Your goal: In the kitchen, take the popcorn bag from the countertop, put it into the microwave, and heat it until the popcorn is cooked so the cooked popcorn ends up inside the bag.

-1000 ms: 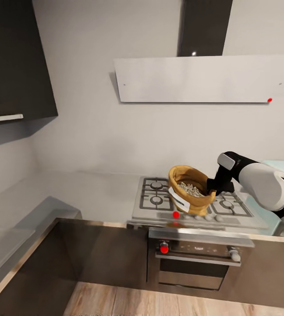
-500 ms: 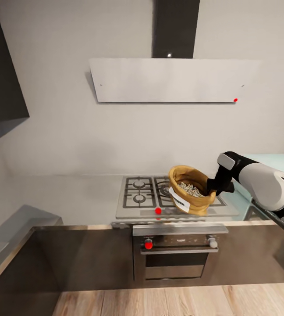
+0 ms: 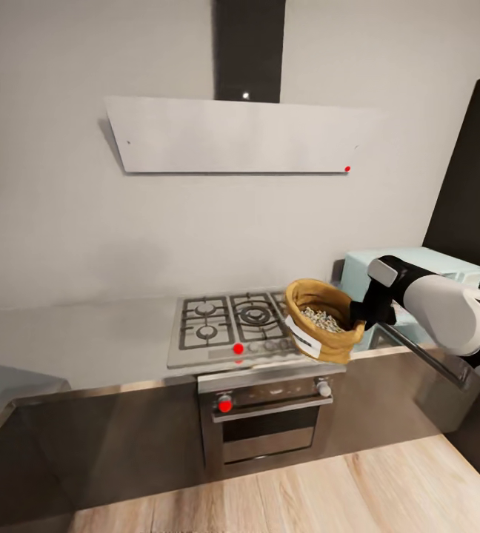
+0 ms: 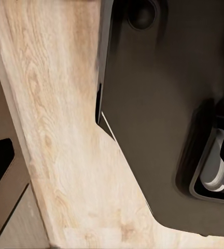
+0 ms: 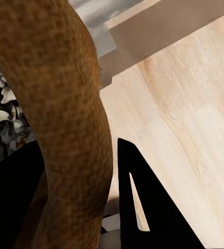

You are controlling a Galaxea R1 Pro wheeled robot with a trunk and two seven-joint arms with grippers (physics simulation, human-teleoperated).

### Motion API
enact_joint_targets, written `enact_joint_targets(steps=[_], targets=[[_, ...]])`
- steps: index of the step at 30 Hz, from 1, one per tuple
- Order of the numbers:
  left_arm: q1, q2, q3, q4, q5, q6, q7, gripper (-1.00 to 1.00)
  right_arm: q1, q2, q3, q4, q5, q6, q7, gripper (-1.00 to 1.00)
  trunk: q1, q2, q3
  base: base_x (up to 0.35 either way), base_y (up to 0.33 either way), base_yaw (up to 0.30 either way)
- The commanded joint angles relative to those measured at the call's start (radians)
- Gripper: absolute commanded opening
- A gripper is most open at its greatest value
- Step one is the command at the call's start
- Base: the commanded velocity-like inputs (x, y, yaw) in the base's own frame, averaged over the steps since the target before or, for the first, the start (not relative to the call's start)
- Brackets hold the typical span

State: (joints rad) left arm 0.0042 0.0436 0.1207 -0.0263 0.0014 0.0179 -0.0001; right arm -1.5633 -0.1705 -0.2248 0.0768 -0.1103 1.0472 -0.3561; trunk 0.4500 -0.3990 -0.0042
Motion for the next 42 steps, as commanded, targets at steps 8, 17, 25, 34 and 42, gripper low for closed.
enact_joint_targets(steps=[8,17,25,34,42], targets=[[0.0,0.0,0.007,-0.001,0.0,0.001,0.0,1.0,-0.001,0.0,-0.002,0.001,-0.011,0.0,-0.01,-1.0,0.0,-0.001,0.0,-0.159,0.075,-0.297],[0.0,0.0,0.007,-0.002,0.0,0.001,0.0,1.0,-0.001,0.0,-0.002,0.001,-0.011,0.0,-0.01,-1.0,0.0,-0.001,0.0,-0.007,0.001,-0.297],[0.0,-0.007,0.007,-0.001,0.0,0.001,-0.001,1.0,-0.001,0.0,-0.002,0.001,-0.011,-0.001,-0.01,-1.0,0.0,-0.001,0.0,-0.228,0.0,-0.297],[0.0,-0.007,0.007,-0.001,0.0,0.001,-0.001,1.0,0.0,0.0,-0.002,0.001,-0.011,-0.001,-0.01,-1.0,0.0,-0.001,0.0,-0.202,0.0,-0.297],[0.0,-0.007,0.007,-0.001,0.0,0.001,-0.001,1.0,0.0,0.0,-0.002,0.001,-0.011,-0.001,-0.01,-1.0,0.0,-0.001,0.0,-0.069,0.0,-0.297]])
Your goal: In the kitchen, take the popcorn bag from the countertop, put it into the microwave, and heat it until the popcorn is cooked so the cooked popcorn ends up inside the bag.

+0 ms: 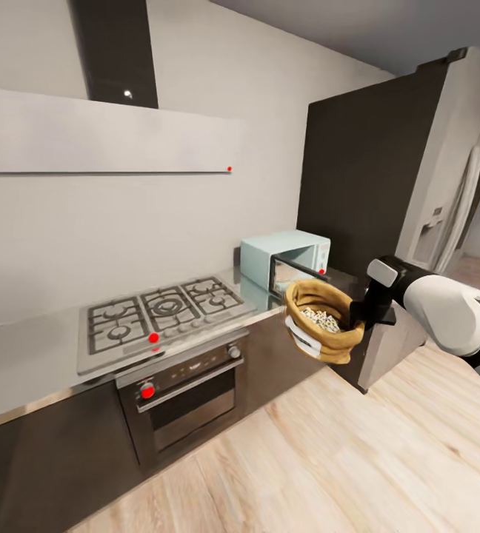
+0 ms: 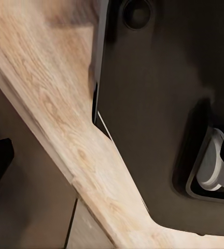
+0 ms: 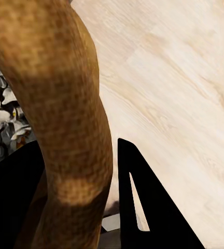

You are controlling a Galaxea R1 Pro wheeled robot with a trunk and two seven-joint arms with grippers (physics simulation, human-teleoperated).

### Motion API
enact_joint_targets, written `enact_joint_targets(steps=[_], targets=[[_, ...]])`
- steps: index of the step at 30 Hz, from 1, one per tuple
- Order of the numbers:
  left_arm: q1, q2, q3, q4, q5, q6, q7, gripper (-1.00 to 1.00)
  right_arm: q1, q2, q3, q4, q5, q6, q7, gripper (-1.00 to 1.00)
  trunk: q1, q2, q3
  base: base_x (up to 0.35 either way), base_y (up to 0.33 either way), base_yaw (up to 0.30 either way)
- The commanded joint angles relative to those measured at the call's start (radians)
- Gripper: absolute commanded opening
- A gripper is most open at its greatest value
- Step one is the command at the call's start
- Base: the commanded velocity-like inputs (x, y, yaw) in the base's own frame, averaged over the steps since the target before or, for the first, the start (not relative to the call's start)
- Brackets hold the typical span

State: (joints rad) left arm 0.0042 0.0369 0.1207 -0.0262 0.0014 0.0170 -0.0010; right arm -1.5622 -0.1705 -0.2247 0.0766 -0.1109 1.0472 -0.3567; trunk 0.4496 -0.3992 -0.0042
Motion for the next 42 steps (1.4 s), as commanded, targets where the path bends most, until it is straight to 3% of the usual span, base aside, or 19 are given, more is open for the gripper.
enact_joint_targets(steps=[1,20,30,42], targets=[[0.0,0.0,0.007,-0.001,0.0,0.002,0.0,1.0,-0.001,0.0,-0.002,0.002,-0.01,-0.001,-0.01,-1.0,0.0,-0.001,0.0,-0.005,0.0,-0.297],[0.0,0.0,0.007,-0.001,0.0,0.003,0.0,1.0,-0.001,0.0,-0.002,0.002,-0.01,0.0,-0.01,-1.0,0.0,-0.001,0.0,0.0,-0.003,-0.297],[0.0,0.0,0.007,-0.001,0.0,0.003,0.001,1.0,-0.001,0.0,-0.002,0.002,-0.01,-0.001,-0.01,-1.0,0.0,-0.001,0.0,0.053,-0.224,-0.286],[0.0,-0.005,0.007,-0.001,0.0,0.003,0.001,1.0,0.001,0.0,-0.002,0.002,-0.01,-0.003,-0.008,-1.0,0.0,-0.001,0.0,0.161,-0.292,0.002]])
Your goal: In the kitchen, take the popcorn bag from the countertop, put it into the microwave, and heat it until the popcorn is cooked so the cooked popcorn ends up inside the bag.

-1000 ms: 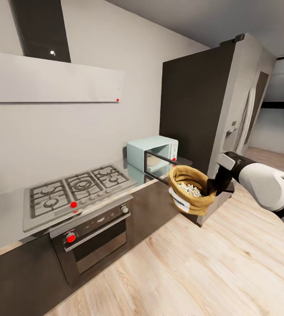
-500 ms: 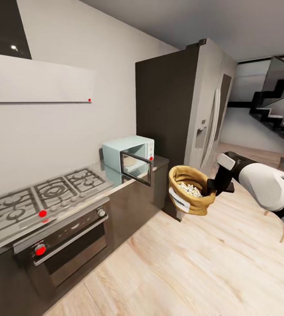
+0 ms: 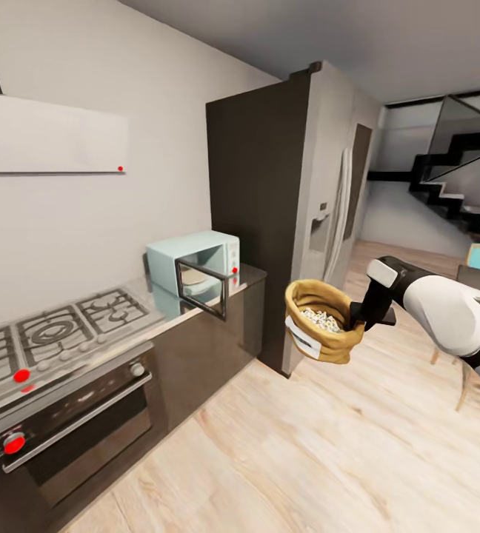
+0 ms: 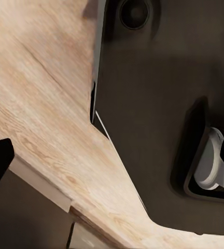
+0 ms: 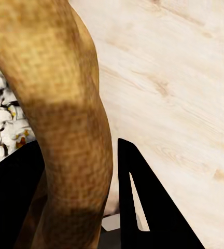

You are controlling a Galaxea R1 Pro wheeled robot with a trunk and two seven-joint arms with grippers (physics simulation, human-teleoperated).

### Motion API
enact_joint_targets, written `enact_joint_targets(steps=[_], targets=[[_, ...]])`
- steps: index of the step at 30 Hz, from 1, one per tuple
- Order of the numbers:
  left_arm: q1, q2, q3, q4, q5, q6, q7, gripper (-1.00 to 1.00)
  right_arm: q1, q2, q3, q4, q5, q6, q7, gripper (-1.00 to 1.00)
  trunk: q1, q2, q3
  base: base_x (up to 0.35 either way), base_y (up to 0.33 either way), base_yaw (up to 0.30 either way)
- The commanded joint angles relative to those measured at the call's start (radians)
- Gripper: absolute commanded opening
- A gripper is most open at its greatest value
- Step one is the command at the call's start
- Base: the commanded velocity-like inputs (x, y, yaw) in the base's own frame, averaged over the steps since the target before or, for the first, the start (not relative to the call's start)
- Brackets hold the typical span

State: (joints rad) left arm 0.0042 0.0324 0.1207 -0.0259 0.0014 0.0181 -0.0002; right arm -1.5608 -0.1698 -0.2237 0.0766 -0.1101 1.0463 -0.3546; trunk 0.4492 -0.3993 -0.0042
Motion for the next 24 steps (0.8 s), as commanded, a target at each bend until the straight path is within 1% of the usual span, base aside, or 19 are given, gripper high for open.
enact_joint_targets(steps=[1,18,24], targets=[[0.0,-0.001,0.007,-0.002,0.0,0.002,0.0,1.0,-0.001,-0.001,-0.003,0.002,-0.011,-0.002,-0.01,-1.0,0.001,-0.001,0.0,0.219,-0.289,0.225],[0.0,-0.003,0.007,-0.002,0.0,0.002,0.0,1.0,-0.001,-0.001,-0.003,0.002,-0.011,0.0,-0.012,-1.0,0.001,-0.001,0.0,0.223,-0.285,0.267],[0.0,-0.003,0.007,-0.002,0.0,0.002,0.0,1.0,-0.001,-0.001,-0.003,0.002,-0.011,0.001,-0.013,-1.0,0.001,-0.001,-0.004,0.225,-0.282,0.24]])
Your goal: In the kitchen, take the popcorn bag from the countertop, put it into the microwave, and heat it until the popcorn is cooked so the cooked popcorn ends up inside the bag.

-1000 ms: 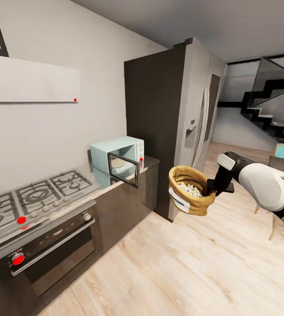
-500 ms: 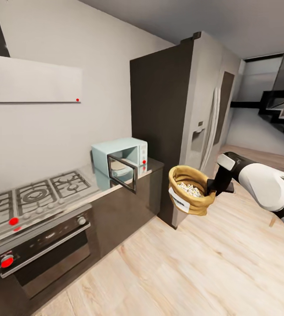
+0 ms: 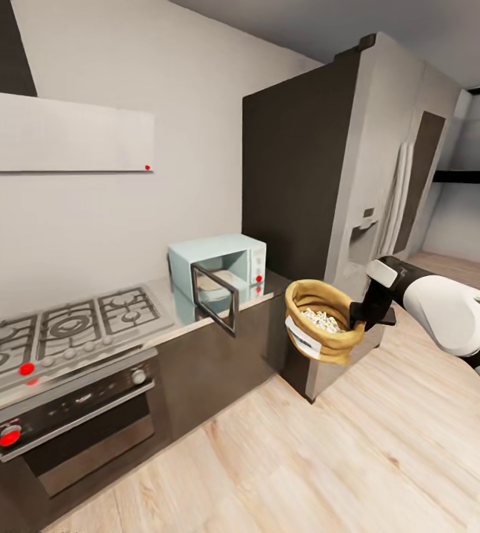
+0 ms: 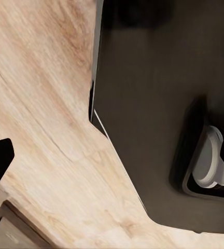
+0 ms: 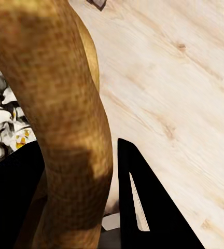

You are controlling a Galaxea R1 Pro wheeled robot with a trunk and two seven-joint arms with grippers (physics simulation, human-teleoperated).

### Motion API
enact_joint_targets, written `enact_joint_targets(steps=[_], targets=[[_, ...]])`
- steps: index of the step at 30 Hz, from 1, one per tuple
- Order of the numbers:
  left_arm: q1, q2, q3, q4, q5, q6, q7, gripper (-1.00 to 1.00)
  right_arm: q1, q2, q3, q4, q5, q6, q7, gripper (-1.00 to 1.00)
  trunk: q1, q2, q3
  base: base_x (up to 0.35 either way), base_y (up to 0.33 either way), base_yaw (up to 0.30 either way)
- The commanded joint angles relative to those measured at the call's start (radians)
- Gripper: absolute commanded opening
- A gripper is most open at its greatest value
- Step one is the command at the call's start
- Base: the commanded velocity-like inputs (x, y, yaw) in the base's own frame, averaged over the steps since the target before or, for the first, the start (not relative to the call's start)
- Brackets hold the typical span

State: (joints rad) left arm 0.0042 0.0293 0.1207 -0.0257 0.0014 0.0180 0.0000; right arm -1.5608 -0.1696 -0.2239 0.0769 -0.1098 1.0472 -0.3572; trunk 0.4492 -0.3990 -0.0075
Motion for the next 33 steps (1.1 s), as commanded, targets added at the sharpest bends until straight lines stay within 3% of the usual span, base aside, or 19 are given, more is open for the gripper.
enact_joint_targets(steps=[1,7,17,22,33], targets=[[0.0,0.0,0.007,-0.002,0.0,0.002,0.0,1.0,-0.001,-0.001,-0.003,0.001,-0.01,0.0,-0.011,-1.0,0.001,-0.001,-0.002,0.225,-0.282,0.186],[0.0,-0.031,0.009,-0.003,0.0,-0.001,0.001,1.0,0.034,-0.009,-0.008,-0.003,-0.015,-0.032,0.003,-1.0,0.001,-0.001,-0.002,0.0,0.0,0.0],[0.0,-0.034,0.011,-0.003,0.0,-0.001,0.003,1.0,0.091,-0.001,-0.009,-0.003,-0.014,-0.087,-0.002,-1.0,0.001,-0.001,-0.002,0.132,-0.065,0.0],[0.0,-0.035,0.011,-0.003,0.0,-0.001,0.003,1.0,0.117,-0.001,-0.009,-0.002,-0.014,-0.113,-0.002,-1.0,0.001,-0.001,-0.002,0.272,-0.159,0.192],[0.0,-0.047,0.01,-0.003,0.0,0.0,0.003,1.0,0.117,-0.001,-0.009,-0.001,-0.014,-0.112,-0.002,-1.0,0.001,-0.001,-0.002,0.191,-0.24,0.229]])
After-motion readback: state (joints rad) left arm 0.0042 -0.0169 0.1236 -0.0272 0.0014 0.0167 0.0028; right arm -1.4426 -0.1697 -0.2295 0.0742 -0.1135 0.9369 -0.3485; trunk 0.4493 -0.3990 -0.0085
